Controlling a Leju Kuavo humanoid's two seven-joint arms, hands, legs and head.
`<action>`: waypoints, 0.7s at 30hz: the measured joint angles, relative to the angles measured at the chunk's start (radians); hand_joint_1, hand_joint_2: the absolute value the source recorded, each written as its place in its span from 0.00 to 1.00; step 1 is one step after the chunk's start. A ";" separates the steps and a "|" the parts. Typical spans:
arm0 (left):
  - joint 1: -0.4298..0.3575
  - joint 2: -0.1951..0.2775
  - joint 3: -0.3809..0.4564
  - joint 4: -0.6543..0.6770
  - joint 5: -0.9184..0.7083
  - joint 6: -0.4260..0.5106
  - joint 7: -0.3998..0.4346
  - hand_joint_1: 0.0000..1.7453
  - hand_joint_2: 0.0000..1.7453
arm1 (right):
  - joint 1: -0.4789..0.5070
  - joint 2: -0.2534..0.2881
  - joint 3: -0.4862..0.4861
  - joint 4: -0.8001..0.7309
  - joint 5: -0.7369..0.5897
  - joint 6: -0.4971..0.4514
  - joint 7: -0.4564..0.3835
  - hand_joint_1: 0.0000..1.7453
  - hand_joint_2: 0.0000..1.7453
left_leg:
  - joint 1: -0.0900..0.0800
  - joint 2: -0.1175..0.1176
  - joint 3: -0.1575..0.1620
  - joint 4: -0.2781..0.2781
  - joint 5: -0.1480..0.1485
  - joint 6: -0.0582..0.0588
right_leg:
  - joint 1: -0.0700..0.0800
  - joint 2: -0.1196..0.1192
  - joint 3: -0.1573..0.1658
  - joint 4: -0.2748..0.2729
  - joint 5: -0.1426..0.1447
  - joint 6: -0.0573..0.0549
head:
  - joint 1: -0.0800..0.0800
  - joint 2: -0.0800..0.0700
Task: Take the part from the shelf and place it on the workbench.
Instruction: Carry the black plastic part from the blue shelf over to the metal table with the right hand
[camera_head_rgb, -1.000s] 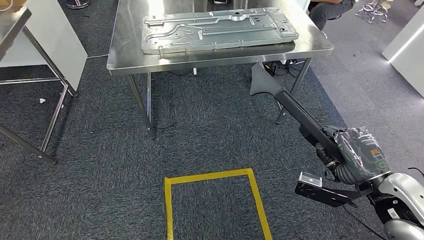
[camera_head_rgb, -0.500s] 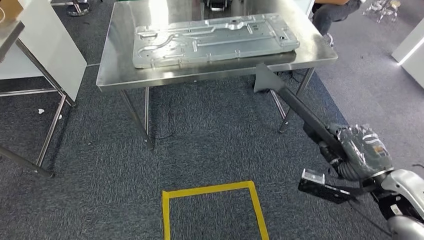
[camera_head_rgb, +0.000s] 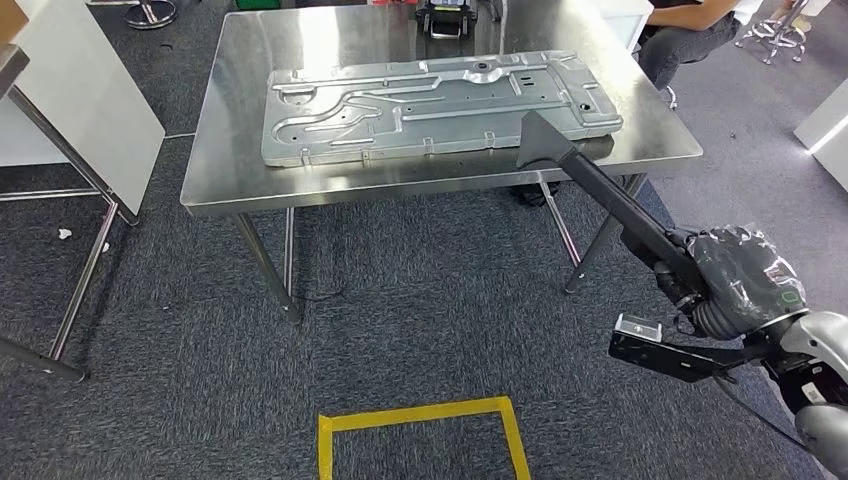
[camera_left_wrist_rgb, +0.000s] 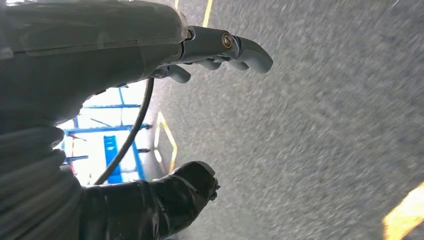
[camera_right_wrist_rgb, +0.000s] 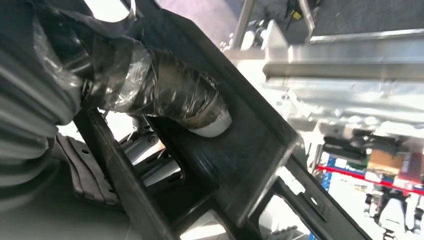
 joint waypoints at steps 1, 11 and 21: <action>0.000 0.000 0.000 0.000 0.000 0.000 0.000 0.00 1.00 | -0.008 0.000 0.004 0.004 0.000 0.002 0.000 1.00 1.00 | 0.000 -0.002 0.017 -0.005 -0.011 0.002 | 0.000 0.000 -0.043 0.043 -0.029 0.003 | 0.000 0.000; 0.002 0.001 0.000 0.001 0.000 -0.001 0.001 0.00 1.00 | -0.037 -0.002 0.039 0.032 0.000 0.008 0.000 1.00 1.00 | -0.008 -0.017 0.164 -0.018 -0.131 -0.028 | 0.008 -0.007 -0.097 -0.220 0.152 -0.028 | 0.004 0.000; 0.002 0.001 0.000 0.001 0.000 -0.002 0.001 0.00 1.00 | -0.052 -0.005 0.056 0.036 0.006 0.008 0.002 1.00 1.00 | -0.012 0.002 -0.058 0.184 -0.198 -0.029 | 0.020 -0.004 0.041 -0.236 0.053 -0.065 | 0.003 0.000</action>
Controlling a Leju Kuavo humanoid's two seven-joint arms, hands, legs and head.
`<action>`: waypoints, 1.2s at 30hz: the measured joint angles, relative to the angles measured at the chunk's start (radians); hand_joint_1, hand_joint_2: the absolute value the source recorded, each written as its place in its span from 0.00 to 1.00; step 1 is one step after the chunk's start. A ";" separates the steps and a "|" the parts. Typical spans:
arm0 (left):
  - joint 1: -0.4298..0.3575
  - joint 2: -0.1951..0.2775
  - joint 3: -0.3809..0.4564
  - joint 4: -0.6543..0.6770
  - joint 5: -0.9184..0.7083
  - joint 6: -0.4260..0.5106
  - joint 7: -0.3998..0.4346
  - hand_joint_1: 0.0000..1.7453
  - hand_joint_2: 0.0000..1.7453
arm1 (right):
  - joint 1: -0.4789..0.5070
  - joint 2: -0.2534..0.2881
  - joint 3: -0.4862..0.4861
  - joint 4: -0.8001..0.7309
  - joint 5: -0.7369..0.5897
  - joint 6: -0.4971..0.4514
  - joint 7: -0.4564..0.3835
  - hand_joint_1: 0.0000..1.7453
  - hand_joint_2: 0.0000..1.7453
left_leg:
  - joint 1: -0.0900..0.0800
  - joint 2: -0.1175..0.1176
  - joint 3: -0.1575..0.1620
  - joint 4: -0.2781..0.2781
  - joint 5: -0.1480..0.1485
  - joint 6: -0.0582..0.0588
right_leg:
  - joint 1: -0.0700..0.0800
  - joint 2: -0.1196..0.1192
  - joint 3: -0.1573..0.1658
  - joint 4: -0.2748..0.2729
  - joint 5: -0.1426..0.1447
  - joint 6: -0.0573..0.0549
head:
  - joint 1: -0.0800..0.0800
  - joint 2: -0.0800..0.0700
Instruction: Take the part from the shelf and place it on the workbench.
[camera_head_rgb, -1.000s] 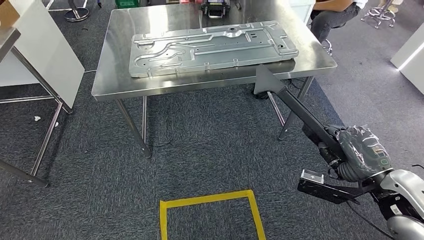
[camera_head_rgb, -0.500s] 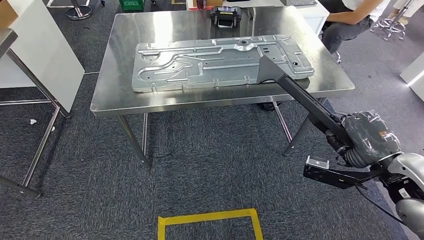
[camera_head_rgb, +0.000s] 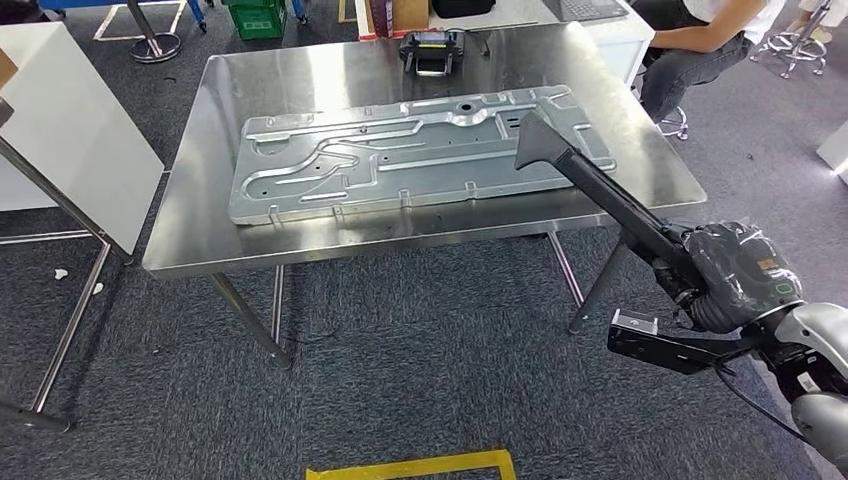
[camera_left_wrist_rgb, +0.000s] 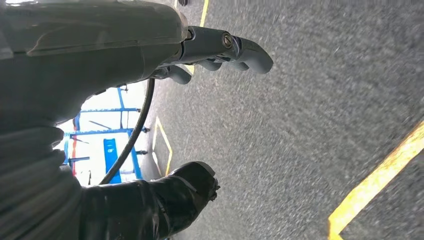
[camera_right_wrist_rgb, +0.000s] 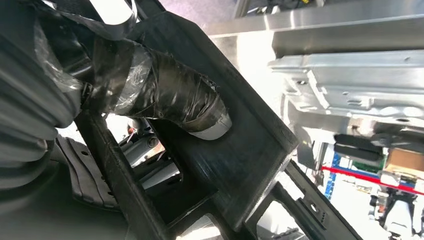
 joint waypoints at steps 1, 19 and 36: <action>0.001 0.002 0.000 0.000 0.000 0.000 0.000 0.00 1.00 | -0.004 0.000 0.004 0.002 0.001 0.000 0.000 1.00 1.00 | -0.009 0.009 0.010 -0.065 0.065 0.016 | 0.004 -0.003 0.015 -0.001 -0.012 -0.001 | 0.002 0.000; -0.002 0.009 -0.004 0.000 -0.001 -0.004 0.009 0.00 1.00 | -0.182 -0.010 0.103 0.078 -0.002 0.080 -0.004 1.00 1.00 | 0.020 -0.094 0.146 -0.182 0.118 0.002 | -0.053 0.041 -0.101 0.022 0.050 0.087 | 0.020 0.000; 0.004 0.012 -0.008 0.000 -0.001 -0.009 0.013 0.00 1.00 | -0.265 0.005 0.223 0.126 0.000 0.097 0.010 1.00 1.00 | -0.015 0.056 -0.009 -0.159 0.226 0.041 | -0.007 -0.102 0.082 0.007 -0.084 0.036 | 0.016 0.000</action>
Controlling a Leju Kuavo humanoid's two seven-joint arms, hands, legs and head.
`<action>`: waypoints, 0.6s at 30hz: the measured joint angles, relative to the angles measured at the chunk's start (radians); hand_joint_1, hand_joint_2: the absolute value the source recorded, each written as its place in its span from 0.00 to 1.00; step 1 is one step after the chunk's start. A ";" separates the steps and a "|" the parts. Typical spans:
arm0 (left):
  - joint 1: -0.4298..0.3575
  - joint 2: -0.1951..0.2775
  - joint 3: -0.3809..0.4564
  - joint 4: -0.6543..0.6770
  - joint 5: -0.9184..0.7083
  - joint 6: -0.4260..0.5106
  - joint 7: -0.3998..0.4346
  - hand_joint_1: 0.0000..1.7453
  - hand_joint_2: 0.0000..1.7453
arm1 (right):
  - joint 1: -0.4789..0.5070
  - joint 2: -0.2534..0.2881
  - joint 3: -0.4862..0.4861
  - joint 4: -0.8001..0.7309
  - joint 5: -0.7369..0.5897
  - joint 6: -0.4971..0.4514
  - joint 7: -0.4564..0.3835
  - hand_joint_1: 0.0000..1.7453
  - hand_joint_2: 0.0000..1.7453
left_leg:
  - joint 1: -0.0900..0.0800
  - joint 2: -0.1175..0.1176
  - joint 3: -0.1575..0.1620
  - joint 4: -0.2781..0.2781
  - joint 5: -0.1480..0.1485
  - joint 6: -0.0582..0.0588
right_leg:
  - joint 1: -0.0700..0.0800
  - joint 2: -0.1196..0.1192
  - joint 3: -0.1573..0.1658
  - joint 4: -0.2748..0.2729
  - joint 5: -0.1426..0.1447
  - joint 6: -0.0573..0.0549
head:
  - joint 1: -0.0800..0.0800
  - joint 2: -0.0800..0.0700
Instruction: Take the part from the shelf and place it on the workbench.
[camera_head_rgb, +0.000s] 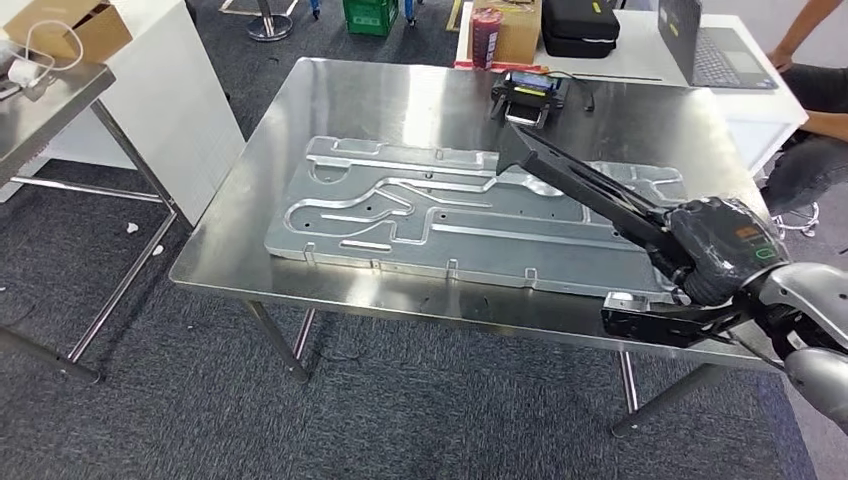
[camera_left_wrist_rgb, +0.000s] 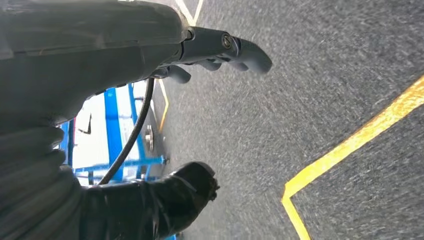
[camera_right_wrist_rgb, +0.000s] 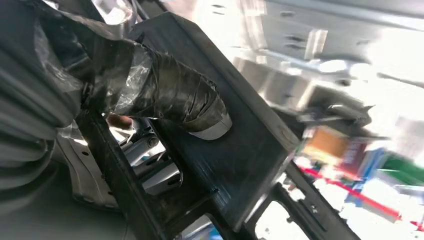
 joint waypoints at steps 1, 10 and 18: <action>-0.001 -0.001 0.000 0.000 0.000 0.000 0.000 0.00 1.00 | -0.005 0.001 0.003 0.001 0.000 0.000 0.001 1.00 1.00 | 0.002 -0.009 0.012 -0.011 0.000 0.001 | 0.000 -0.004 0.007 -0.001 0.004 0.007 | -0.002 0.000; -0.008 -0.002 0.000 0.000 0.004 0.006 -0.006 0.00 1.00 | -0.037 0.010 0.040 0.026 0.006 -0.002 0.029 1.00 1.00 | 0.013 -0.085 0.114 -0.043 -0.046 0.005 | -0.015 0.095 -0.200 0.203 -0.062 0.030 | 0.002 0.000; -0.005 -0.004 0.000 0.001 0.011 0.009 -0.011 0.00 1.00 | -0.051 0.013 0.057 0.042 -0.005 0.009 0.040 1.00 1.00 | 0.016 -0.104 0.137 -0.028 -0.089 -0.015 | -0.003 0.104 -0.177 -0.002 0.154 0.000 | 0.000 0.000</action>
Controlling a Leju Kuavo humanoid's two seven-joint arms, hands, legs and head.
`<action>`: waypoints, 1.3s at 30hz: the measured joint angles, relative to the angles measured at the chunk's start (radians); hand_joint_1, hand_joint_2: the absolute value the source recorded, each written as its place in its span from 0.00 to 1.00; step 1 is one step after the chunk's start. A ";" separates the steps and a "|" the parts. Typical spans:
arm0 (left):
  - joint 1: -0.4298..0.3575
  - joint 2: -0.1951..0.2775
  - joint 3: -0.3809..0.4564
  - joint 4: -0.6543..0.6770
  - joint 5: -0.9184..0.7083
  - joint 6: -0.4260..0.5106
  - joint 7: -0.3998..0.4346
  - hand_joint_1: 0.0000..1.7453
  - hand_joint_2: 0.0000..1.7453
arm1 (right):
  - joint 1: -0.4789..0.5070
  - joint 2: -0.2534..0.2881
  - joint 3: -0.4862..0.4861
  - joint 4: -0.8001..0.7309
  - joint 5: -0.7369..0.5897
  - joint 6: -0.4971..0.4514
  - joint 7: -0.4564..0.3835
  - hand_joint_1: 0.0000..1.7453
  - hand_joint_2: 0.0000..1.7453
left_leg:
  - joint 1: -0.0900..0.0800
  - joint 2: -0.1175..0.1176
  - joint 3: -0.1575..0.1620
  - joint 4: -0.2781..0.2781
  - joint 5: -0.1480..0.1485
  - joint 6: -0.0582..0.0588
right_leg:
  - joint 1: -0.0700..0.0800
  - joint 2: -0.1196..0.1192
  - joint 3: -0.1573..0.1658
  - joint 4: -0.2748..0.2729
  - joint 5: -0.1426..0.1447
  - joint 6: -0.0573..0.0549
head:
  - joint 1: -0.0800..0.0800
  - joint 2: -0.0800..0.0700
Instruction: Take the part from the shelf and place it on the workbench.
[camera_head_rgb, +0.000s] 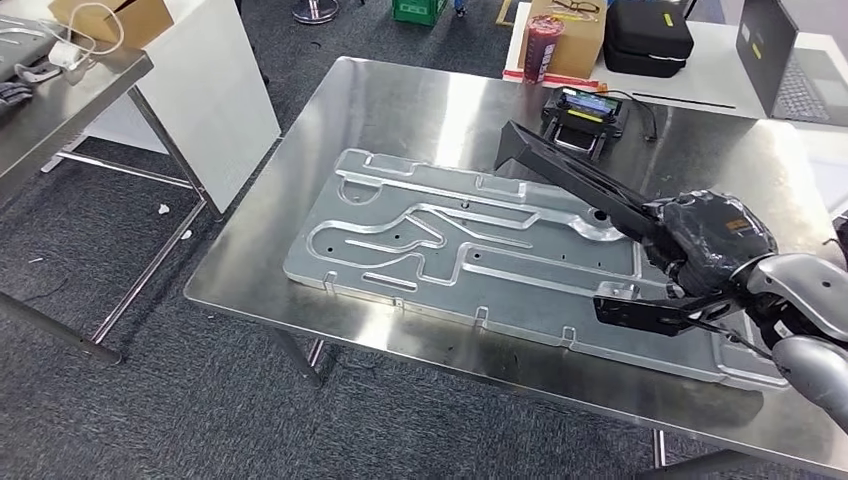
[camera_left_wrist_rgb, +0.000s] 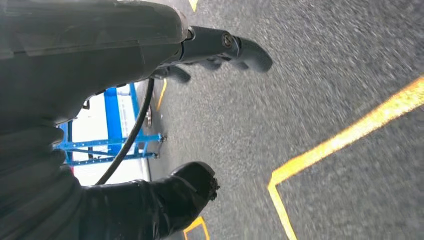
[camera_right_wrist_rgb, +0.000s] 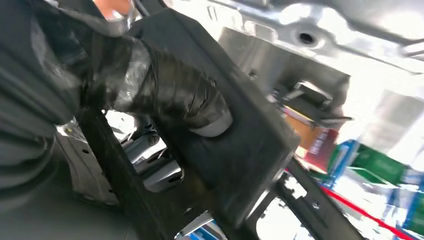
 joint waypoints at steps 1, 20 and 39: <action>0.000 0.000 0.000 0.000 0.001 0.000 0.000 0.00 1.00 | 0.001 -0.001 0.000 0.002 -0.002 0.001 0.003 1.00 1.00 | 0.000 0.001 0.001 -0.002 0.001 0.000 | 0.001 0.001 0.001 -0.001 -0.003 -0.001 | -0.001 0.000; -0.003 0.000 0.000 0.000 0.001 0.000 0.001 0.00 1.00 | 0.144 0.006 0.000 0.087 0.037 -0.024 0.054 1.00 1.00 | 0.001 0.008 0.021 -0.020 -0.012 -0.006 | 0.003 0.006 0.012 0.000 -0.012 -0.009 | 0.000 0.000; -0.004 0.000 0.000 0.000 0.001 0.003 0.000 0.00 1.00 | 0.252 0.051 0.000 0.141 0.071 -0.051 0.073 1.00 1.00 | -0.005 0.008 0.023 -0.019 -0.013 -0.006 | 0.000 0.006 0.015 -0.002 -0.012 -0.008 | 0.000 0.000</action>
